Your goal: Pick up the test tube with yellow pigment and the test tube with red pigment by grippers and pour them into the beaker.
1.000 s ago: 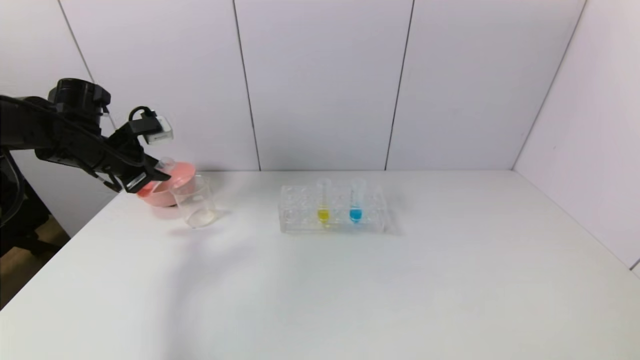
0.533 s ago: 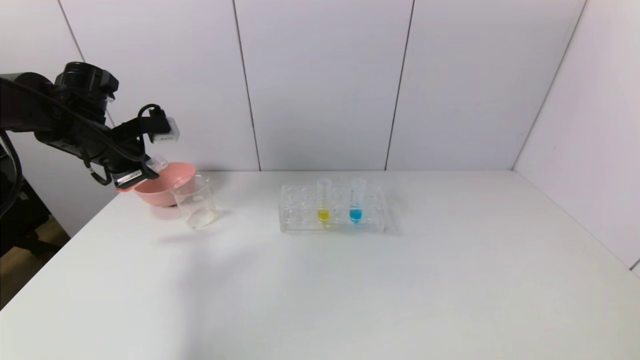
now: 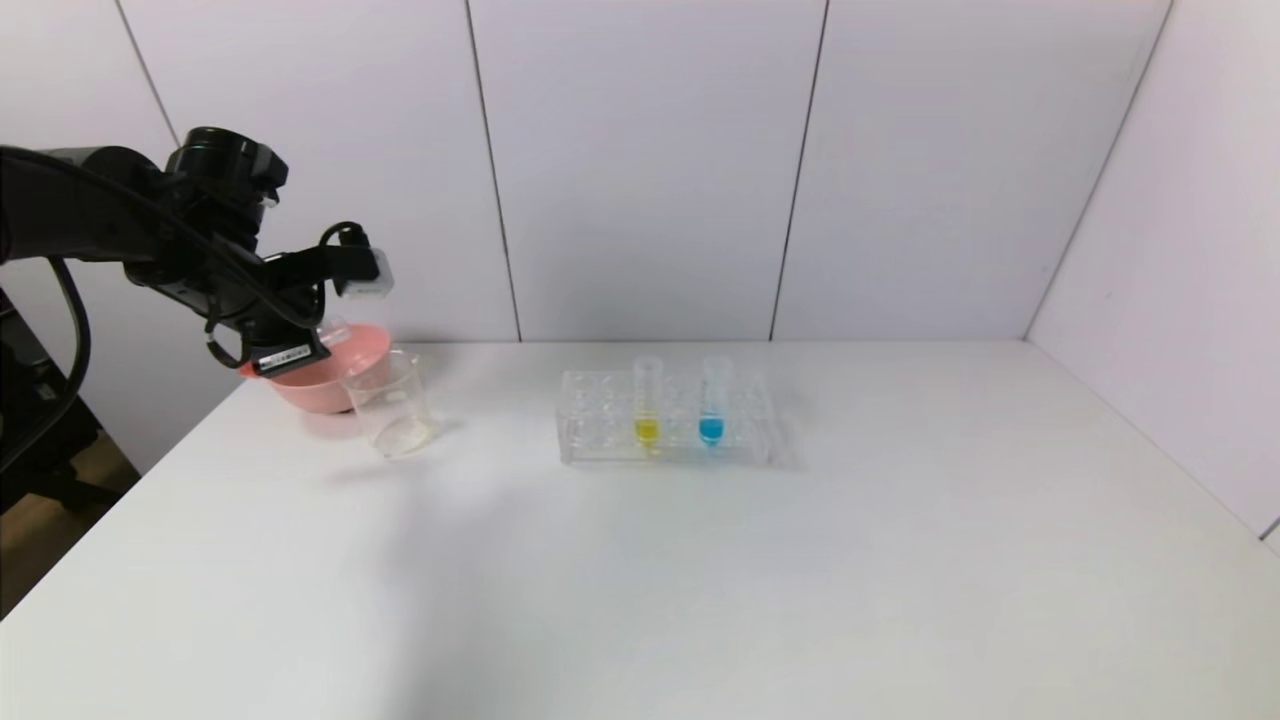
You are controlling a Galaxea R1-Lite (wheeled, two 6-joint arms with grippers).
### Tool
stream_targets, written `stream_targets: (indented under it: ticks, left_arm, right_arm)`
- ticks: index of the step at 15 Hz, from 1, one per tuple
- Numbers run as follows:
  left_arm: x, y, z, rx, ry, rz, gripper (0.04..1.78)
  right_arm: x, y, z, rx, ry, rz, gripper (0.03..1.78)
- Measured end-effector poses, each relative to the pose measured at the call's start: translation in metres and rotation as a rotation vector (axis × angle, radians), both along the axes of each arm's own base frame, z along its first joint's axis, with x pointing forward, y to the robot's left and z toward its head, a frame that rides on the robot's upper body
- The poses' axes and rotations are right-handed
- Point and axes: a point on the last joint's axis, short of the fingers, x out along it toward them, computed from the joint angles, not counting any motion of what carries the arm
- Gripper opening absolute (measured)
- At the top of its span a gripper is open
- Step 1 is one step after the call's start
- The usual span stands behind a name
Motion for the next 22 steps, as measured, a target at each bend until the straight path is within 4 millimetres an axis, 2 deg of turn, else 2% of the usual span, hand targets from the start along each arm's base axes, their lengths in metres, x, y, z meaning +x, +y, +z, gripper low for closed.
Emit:
stream_targets:
  ticks: [12,22]
  left_arm:
    - [-0.002,-0.034,0.003,0.167,0.125,0.054,0.44]
    - [0.008,-0.045,-0.007,0.319,0.156,0.133,0.44]
  right_arm:
    - [0.000,0.000,0.000,0.000,0.000,0.000,1.71]
    - [0.000,0.000,0.000,0.000,0.000,0.000,1.71]
